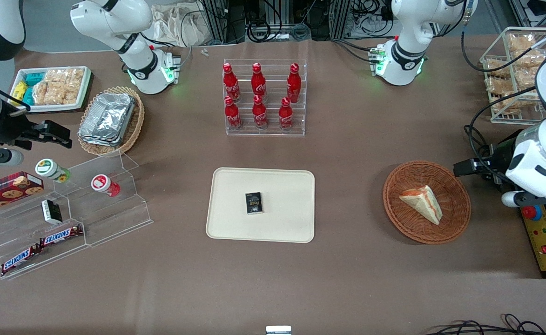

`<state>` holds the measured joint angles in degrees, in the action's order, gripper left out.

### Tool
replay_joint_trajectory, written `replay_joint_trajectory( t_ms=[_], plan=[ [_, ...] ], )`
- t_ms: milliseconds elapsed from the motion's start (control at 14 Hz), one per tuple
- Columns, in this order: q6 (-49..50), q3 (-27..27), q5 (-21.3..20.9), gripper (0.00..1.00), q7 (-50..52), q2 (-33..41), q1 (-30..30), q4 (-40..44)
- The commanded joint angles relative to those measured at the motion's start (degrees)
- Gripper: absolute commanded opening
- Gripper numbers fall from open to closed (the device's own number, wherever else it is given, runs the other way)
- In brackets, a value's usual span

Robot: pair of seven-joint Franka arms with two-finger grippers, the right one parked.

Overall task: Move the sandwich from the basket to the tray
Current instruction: 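Move the left gripper over the wrapped sandwich in the wicker basket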

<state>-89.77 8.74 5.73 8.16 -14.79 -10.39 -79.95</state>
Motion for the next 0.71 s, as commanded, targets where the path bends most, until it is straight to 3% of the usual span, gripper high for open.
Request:
replay_joint_trajectory(
  t_ms=[0,357,643],
  plan=[
    [1.62,1.11,0.69,0.99,-1.04,-0.5,-0.6,1.73],
    [0.48,1.2,0.69,0.99,-0.42,-0.86,-0.6,-1.06],
    [-12.76,1.37,0.34,0.99,0.01,2.21,-0.6,-17.11]
  ],
)
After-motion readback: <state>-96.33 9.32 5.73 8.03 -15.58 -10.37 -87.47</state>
